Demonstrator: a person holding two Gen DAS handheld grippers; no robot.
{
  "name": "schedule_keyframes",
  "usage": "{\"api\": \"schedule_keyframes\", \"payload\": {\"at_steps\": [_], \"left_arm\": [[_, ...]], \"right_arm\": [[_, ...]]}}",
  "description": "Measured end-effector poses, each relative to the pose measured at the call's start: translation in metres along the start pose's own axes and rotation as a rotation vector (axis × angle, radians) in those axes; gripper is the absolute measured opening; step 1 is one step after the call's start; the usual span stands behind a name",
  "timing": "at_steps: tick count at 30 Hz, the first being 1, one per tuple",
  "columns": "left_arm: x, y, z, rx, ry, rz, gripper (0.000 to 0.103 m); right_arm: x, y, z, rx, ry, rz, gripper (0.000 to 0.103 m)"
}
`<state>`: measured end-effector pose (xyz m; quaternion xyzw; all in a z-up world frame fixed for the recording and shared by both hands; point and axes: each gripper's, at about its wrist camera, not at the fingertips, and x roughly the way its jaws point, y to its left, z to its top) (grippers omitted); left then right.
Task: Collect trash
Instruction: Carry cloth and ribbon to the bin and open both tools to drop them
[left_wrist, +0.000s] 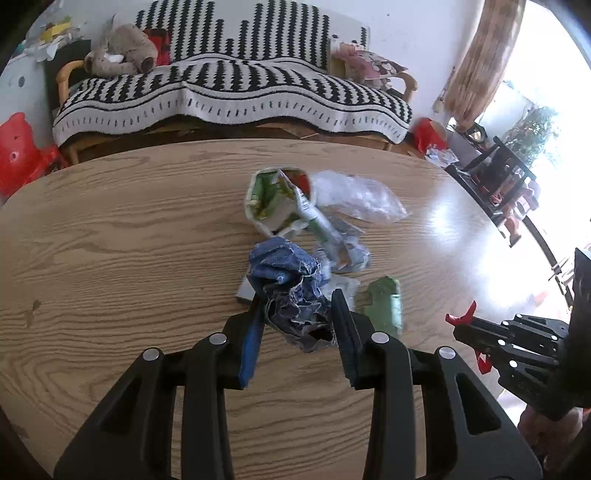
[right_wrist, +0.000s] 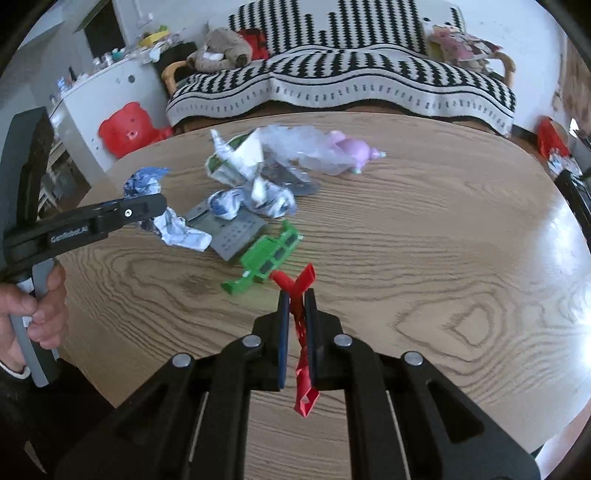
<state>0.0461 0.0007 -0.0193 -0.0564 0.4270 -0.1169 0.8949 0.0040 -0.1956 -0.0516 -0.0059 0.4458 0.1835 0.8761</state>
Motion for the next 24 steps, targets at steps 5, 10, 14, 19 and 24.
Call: {"api": "schedule_keyframes", "payload": {"at_steps": [5, 10, 14, 19, 24], "left_arm": [[-0.002, -0.040, 0.001, 0.061, -0.018, -0.041, 0.035], [0.002, -0.091, 0.002, 0.117, -0.019, -0.118, 0.036], [0.009, -0.158, -0.009, 0.204, -0.005, -0.203, 0.036], [0.018, -0.247, -0.038, 0.350, 0.025, -0.311, 0.036], [0.026, -0.324, -0.070, 0.471, 0.060, -0.427, 0.036]], "right_arm": [[-0.021, -0.028, -0.009, 0.066, -0.030, -0.030, 0.009], [-0.055, -0.070, -0.024, 0.159, -0.069, -0.071, 0.009], [-0.091, -0.122, -0.046, 0.266, -0.103, -0.133, 0.009], [-0.138, -0.196, -0.087, 0.438, -0.141, -0.210, 0.009], [-0.175, -0.258, -0.136, 0.608, -0.160, -0.279, 0.009]]}}
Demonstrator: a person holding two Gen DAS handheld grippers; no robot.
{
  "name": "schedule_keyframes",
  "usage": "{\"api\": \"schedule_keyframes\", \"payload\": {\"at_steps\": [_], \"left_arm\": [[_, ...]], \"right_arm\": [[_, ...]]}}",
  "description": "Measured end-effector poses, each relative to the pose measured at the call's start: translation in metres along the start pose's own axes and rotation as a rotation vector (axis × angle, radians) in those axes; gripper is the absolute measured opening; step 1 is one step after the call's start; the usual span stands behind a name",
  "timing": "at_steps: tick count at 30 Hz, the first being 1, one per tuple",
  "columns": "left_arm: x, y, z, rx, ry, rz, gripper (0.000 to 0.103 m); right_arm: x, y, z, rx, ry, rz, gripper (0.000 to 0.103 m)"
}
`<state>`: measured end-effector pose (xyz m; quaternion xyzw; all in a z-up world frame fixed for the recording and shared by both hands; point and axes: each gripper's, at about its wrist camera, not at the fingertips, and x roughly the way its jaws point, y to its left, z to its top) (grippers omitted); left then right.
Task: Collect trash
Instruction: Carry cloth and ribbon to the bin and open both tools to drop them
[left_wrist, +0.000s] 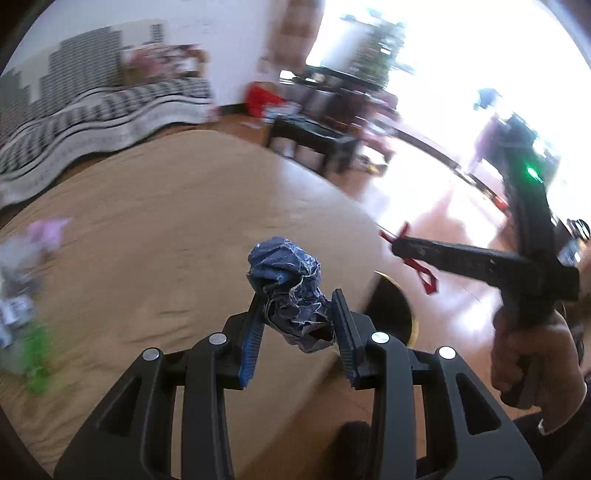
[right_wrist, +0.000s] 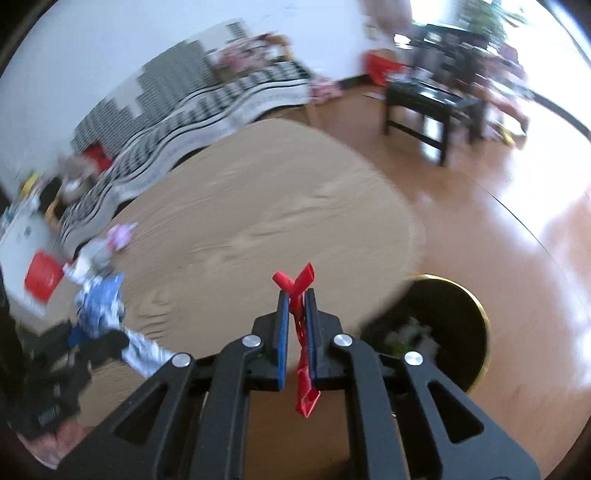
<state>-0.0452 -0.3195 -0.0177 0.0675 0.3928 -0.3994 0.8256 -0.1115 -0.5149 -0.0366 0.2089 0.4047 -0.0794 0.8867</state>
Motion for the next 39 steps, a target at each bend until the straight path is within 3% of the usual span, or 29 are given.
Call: {"api": "schedule_keyframes", "payload": {"at_steps": [8, 17, 36, 39], "left_arm": [[0.070, -0.089, 0.000, 0.144, 0.093, -0.150, 0.036], [0.139, -0.124, -0.008, 0.196, 0.200, -0.144, 0.036], [0.161, -0.127, -0.009, 0.199, 0.216, -0.142, 0.037], [0.160, -0.127, -0.011, 0.206, 0.214, -0.138, 0.051]], "right_arm": [[-0.019, -0.098, -0.013, 0.185, -0.008, -0.087, 0.009], [-0.008, -0.155, -0.022, 0.305, 0.025, -0.112, 0.009], [-0.002, -0.157, -0.023, 0.328, 0.035, -0.112, 0.009], [-0.002, -0.161, -0.022, 0.340, 0.036, -0.114, 0.009]]}}
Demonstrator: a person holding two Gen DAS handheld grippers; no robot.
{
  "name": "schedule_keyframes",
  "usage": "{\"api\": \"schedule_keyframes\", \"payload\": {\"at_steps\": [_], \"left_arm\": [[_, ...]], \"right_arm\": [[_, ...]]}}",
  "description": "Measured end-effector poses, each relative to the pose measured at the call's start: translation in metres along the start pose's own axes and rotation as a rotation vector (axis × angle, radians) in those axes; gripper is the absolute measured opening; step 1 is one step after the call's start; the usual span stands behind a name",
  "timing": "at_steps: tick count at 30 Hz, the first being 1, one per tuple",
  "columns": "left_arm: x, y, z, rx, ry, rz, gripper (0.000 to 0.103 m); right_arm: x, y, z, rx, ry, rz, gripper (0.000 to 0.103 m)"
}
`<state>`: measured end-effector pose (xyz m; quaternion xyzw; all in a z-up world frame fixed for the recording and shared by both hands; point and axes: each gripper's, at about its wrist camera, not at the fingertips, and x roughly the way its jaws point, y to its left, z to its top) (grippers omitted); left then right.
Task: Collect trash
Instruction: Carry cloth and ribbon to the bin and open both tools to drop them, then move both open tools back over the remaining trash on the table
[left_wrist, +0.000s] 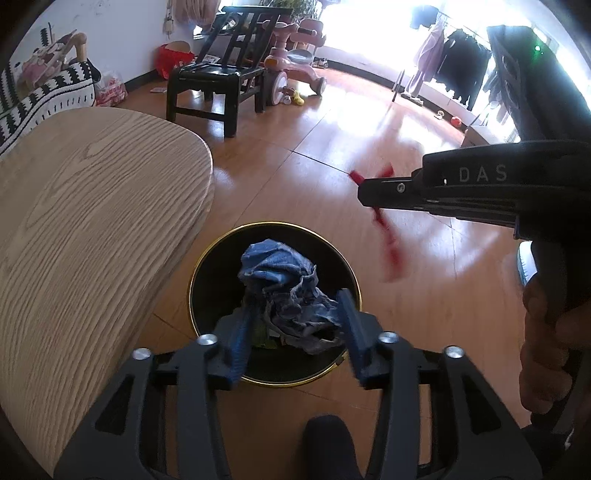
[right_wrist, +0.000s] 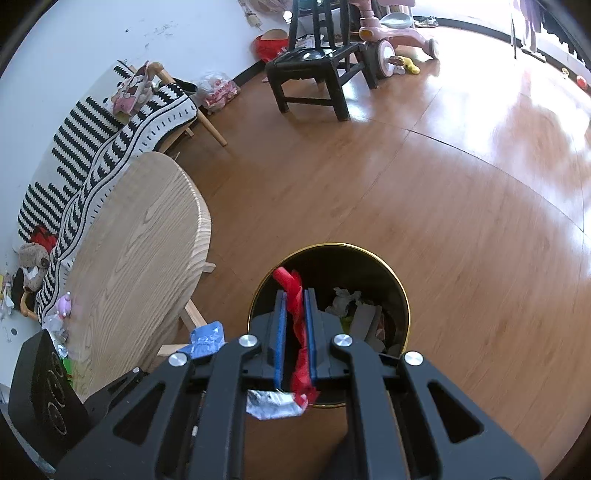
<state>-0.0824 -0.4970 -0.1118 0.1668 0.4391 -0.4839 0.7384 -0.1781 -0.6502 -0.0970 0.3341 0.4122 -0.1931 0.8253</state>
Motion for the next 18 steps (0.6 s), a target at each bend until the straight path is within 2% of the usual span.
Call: {"api": "schedule_keyframes", "payload": {"at_steps": [2, 4, 5, 6, 13, 18], "left_arm": [[-0.002, -0.002, 0.000, 0.003, -0.010, 0.000, 0.058], [-0.004, -0.002, 0.001, 0.006, -0.017, -0.006, 0.067], [-0.004, -0.003, 0.001, 0.004, -0.021, -0.001, 0.070], [-0.005, -0.003, 0.001, 0.001, -0.024, 0.001, 0.070], [-0.015, 0.000, 0.003, -0.020, -0.036, -0.002, 0.071], [-0.041, 0.006, 0.002, -0.036, -0.079, 0.004, 0.077]], "right_arm": [[0.000, -0.003, 0.001, 0.012, -0.001, 0.000, 0.012], [-0.002, -0.004, 0.001, 0.018, -0.005, -0.003, 0.035], [-0.003, -0.005, 0.001, 0.022, -0.014, -0.007, 0.063], [-0.005, -0.005, 0.001, 0.022, -0.022, -0.010, 0.071], [-0.012, 0.002, 0.002, 0.005, -0.044, 0.001, 0.071], [-0.021, 0.015, 0.003, -0.012, -0.066, 0.023, 0.071]]}}
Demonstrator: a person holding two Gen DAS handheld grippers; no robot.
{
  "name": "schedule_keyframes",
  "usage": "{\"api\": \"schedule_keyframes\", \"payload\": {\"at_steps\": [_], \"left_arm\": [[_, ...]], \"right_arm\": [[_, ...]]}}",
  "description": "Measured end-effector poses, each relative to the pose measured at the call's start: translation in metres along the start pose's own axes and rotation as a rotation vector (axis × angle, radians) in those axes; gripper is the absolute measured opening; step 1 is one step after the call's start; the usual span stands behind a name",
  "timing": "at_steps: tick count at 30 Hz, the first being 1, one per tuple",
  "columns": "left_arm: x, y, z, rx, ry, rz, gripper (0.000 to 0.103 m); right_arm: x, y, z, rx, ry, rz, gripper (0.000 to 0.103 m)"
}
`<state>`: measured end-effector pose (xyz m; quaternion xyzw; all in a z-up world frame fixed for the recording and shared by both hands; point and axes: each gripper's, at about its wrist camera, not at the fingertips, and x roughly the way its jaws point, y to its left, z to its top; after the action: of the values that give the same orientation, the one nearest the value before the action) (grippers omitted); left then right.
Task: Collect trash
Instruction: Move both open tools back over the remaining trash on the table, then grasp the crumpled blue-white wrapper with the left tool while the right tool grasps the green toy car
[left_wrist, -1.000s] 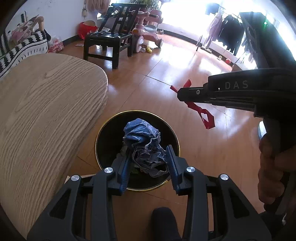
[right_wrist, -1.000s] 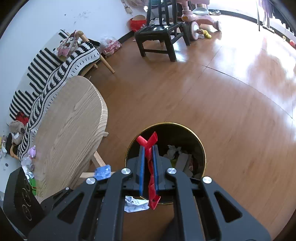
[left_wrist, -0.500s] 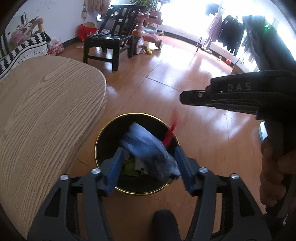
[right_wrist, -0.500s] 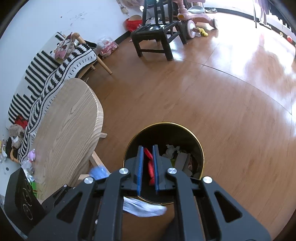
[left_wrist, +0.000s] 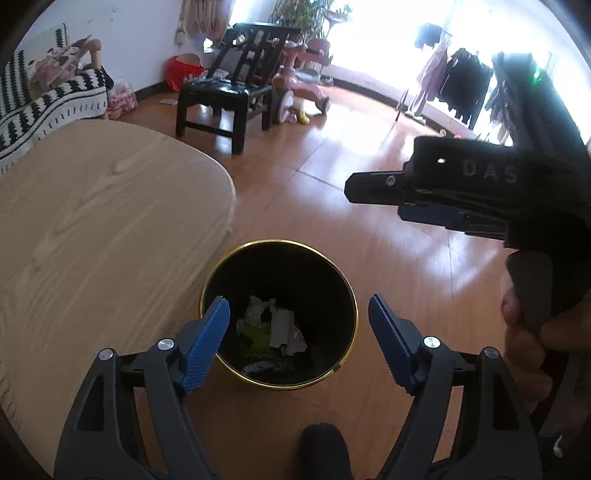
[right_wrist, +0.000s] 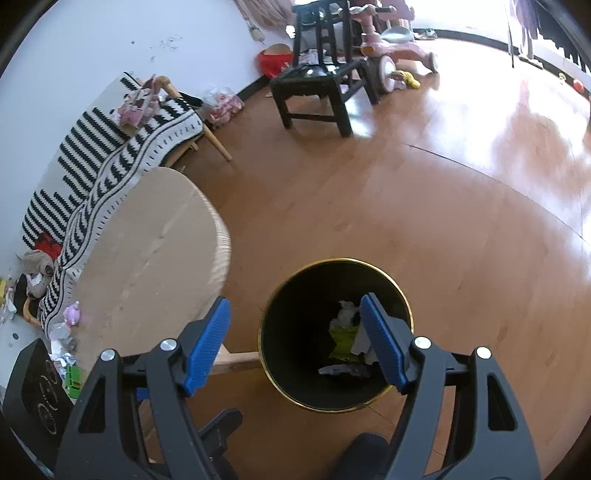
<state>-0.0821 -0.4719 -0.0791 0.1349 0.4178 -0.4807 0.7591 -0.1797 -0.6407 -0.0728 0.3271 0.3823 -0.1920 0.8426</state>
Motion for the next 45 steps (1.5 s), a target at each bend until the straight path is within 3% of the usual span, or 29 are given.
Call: {"api": "schedule_keyframes", "payload": {"at_steps": [7, 11, 21, 27, 35, 42, 45], "left_arm": [[-0.065, 0.034, -0.011, -0.039, -0.090, 0.067, 0.089], [-0.111, 0.072, -0.022, -0.079, -0.140, 0.143, 0.093], [-0.243, 0.226, -0.089, -0.336, -0.254, 0.431, 0.094], [-0.299, 0.304, -0.144, -0.440, -0.261, 0.584, 0.094], [-0.288, 0.358, -0.174, -0.392, -0.178, 0.644, 0.094], [-0.268, 0.381, -0.172, -0.358, -0.168, 0.606, 0.094], [-0.259, 0.384, -0.169, -0.357, -0.161, 0.594, 0.088]], "right_arm": [[-0.006, 0.052, 0.000, -0.058, -0.025, 0.038, 0.077], [-0.003, 0.106, -0.005, -0.130, -0.019, 0.080, 0.081], [0.029, 0.287, -0.060, -0.381, 0.076, 0.212, 0.083], [0.052, 0.378, -0.110, -0.501, 0.170, 0.317, 0.083], [0.085, 0.452, -0.160, -0.618, 0.286, 0.387, 0.082], [0.115, 0.467, -0.174, -0.584, 0.383, 0.425, 0.073], [0.126, 0.472, -0.176, -0.577, 0.401, 0.420, 0.070]]}}
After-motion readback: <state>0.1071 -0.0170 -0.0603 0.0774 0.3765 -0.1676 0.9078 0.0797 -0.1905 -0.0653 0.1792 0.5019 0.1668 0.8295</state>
